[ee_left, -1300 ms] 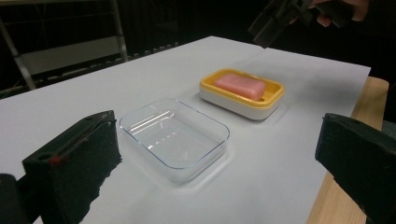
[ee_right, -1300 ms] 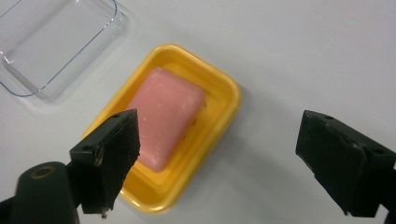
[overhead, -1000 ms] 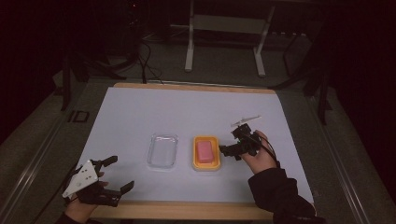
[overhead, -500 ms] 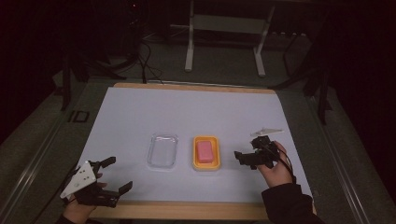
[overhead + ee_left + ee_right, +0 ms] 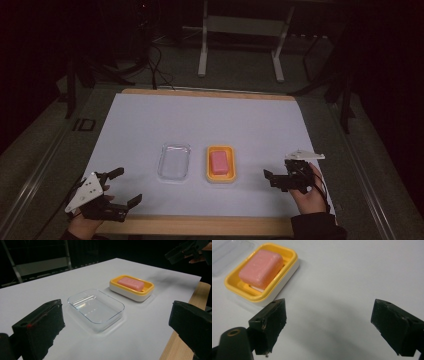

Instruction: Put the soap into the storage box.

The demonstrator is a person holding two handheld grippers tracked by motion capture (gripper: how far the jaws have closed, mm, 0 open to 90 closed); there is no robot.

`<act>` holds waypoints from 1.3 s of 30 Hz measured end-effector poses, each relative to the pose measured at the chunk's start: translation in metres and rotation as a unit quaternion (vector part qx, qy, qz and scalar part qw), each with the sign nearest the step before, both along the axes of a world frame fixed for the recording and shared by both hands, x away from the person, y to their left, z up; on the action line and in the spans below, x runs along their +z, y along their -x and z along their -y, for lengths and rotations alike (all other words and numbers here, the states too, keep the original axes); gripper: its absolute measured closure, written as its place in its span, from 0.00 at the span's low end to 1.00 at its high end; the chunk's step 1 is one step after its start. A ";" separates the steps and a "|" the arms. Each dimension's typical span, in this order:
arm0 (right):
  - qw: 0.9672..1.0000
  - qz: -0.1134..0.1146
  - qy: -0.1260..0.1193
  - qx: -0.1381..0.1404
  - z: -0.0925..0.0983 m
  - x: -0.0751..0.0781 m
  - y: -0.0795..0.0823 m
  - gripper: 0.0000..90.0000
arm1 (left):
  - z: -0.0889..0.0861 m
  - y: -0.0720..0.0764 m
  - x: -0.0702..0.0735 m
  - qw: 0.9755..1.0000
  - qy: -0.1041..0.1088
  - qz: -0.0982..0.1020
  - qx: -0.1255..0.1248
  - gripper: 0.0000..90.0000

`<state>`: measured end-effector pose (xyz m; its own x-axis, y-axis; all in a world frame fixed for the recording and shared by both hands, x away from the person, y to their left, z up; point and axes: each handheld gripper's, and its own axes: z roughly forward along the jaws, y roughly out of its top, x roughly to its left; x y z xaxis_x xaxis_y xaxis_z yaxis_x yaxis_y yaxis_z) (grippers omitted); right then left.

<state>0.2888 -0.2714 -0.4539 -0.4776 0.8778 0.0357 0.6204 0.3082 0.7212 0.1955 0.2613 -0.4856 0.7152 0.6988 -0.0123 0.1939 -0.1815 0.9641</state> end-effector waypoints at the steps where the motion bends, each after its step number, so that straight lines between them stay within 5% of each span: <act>1: 1.000 0.001 -0.003 -0.001 0.002 -0.001 0.001 0.14 | 0.000 0.000 0.000 1.000 0.000 -0.001 0.000 0.00; 16: 1.000 -0.006 0.016 -0.003 0.010 -0.026 0.014 0.14 | -0.002 0.000 0.000 1.000 -0.001 0.002 0.004 0.00; 39: 1.000 -0.002 0.008 -0.016 0.017 -0.033 0.011 0.14 | -0.005 0.002 0.002 1.000 0.001 0.003 0.001 0.00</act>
<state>0.2778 -0.2879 -0.4871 -0.4484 0.8935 0.0235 0.6334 0.2991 0.7137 0.1937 0.2659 -0.4839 0.7142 0.6998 -0.0105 0.1893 -0.1787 0.9655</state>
